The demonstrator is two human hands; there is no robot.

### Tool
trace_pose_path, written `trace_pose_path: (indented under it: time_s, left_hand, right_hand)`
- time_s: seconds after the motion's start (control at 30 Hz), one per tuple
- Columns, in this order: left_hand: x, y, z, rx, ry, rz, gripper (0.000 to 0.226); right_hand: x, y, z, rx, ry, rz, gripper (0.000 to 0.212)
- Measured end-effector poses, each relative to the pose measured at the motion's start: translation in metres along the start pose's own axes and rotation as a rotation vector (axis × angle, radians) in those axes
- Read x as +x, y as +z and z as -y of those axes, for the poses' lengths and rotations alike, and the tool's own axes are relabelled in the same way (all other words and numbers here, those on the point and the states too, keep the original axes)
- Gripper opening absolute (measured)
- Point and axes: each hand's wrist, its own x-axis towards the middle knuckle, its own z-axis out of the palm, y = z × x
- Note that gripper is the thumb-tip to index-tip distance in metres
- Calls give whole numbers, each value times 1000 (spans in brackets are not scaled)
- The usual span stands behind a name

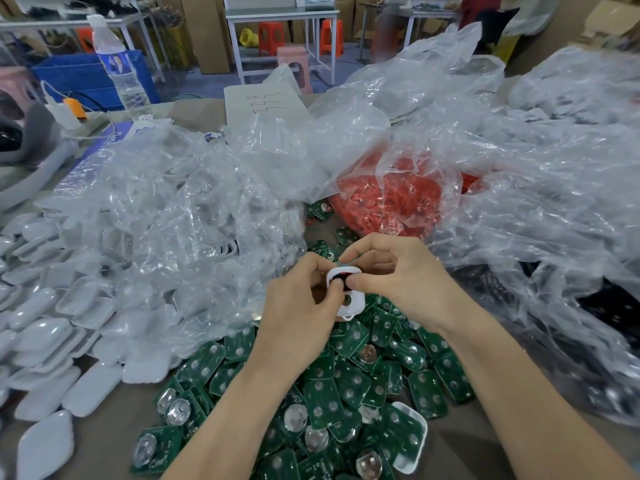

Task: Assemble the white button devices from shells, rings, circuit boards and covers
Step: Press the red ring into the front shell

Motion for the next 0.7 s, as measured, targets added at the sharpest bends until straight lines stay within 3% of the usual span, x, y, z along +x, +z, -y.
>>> trace_pose_path:
  time_s: [0.2, 0.3, 0.47, 0.53, 0.6, 0.7]
  left_hand:
    - [0, 4, 0, 112, 37, -64, 8]
    - [2, 2, 0, 107, 24, -90, 9]
    - [6, -8, 4, -204, -155, -102, 7]
    - [10, -11, 2, -422, -254, -133, 1]
    - [13, -13, 1, -575, -311, -162, 9]
    - [15, -15, -1, -727, -327, -180, 18]
  right_hand:
    - [-3, 8, 4, -249, -38, -109, 20]
    - [-1, 11, 8, -245, -38, -119, 15]
    - [-7, -2, 29, -189, -1, -60, 22]
    - [-10, -31, 47, -152, -74, -194, 15]
    - [-1, -77, 63, -82, -159, -428, 8]
    - [48, -163, 65, -195, -14, -693, 10]
